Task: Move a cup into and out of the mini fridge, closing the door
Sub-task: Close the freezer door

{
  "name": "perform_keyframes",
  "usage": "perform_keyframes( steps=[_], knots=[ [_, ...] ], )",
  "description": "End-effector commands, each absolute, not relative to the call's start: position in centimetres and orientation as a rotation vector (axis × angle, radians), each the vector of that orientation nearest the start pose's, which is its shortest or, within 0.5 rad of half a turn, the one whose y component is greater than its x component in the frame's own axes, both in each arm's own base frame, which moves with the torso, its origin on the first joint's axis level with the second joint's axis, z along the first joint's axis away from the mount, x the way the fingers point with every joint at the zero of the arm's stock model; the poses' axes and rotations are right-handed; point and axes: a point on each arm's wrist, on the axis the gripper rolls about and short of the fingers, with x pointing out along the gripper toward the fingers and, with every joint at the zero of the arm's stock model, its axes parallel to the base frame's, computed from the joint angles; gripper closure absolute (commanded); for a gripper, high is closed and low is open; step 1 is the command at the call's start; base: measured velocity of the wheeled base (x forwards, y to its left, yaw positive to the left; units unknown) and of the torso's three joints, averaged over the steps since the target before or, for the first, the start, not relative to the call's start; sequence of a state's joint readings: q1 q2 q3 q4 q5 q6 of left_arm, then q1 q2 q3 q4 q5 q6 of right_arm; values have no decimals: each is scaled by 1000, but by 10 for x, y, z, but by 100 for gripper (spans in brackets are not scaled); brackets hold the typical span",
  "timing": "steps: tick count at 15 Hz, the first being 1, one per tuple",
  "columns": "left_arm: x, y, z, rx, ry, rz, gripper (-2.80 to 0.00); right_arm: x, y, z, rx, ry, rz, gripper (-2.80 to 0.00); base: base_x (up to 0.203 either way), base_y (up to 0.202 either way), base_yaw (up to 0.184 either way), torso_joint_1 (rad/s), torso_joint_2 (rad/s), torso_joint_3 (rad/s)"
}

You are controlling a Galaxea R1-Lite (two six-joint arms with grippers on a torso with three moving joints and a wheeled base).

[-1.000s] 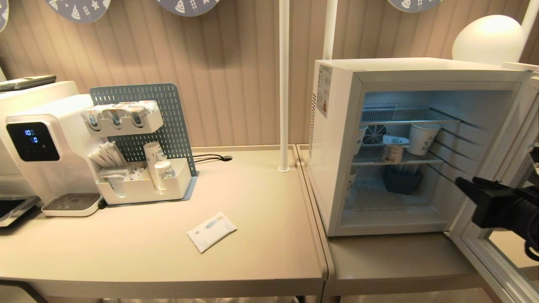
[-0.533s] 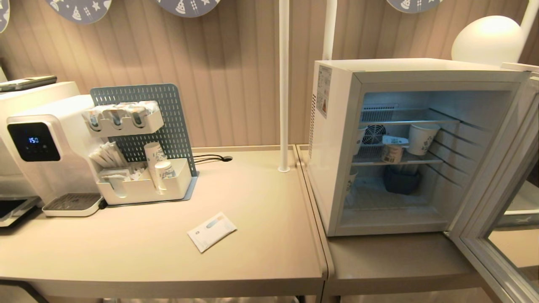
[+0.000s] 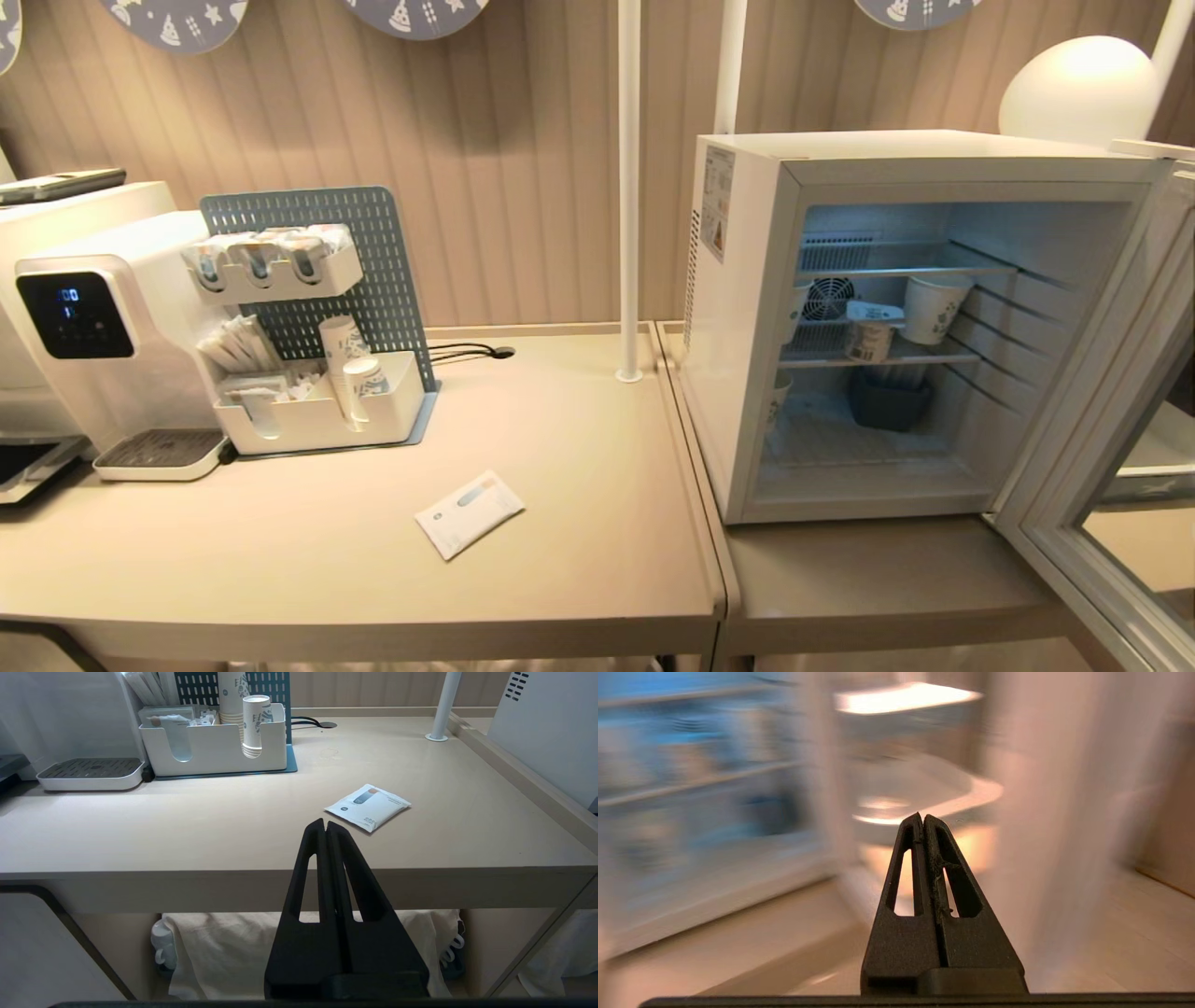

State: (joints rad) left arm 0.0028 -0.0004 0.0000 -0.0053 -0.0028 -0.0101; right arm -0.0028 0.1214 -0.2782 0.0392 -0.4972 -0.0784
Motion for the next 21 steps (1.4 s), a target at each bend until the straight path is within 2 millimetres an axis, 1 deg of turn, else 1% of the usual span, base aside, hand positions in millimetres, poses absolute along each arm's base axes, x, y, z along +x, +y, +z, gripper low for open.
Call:
perform_keyframes(
  steps=[1,3,4,5,6,7,13,19,21],
  knots=[
    [-23,0,76,-11,-6,0,0,-42,-7,123,-29,-168,-317,0,0,0,0,0,0,0],
    [-23,0,76,-11,-6,0,0,-29,-4,95,-34,-89,-173,0,0,0,0,0,0,0],
    [-23,0,76,-11,-6,0,0,-25,-2,86,-15,-62,-99,0,0,0,0,0,0,0],
    [-23,0,76,-11,-6,0,0,-24,-1,85,15,-56,-52,0,0,0,0,0,0,0],
    [-23,0,76,-11,-6,0,0,-23,0,78,18,-20,-17,0,0,0,0,0,0,0],
    [-23,0,76,-11,-6,0,0,-23,0,76,6,10,-7,0,0,0,0,0,0,0],
    [-23,0,76,-9,-6,0,0,-23,0,75,5,25,-6,0,0,0,0,0,0,0],
    [-23,0,76,-9,-6,0,0,-23,0,75,5,26,-6,0,-171,0,-1,3,4,0],
    [-23,0,76,-9,-6,0,0,-23,0,75,5,26,-6,0,-59,0,-76,0,-2,5]
  ],
)
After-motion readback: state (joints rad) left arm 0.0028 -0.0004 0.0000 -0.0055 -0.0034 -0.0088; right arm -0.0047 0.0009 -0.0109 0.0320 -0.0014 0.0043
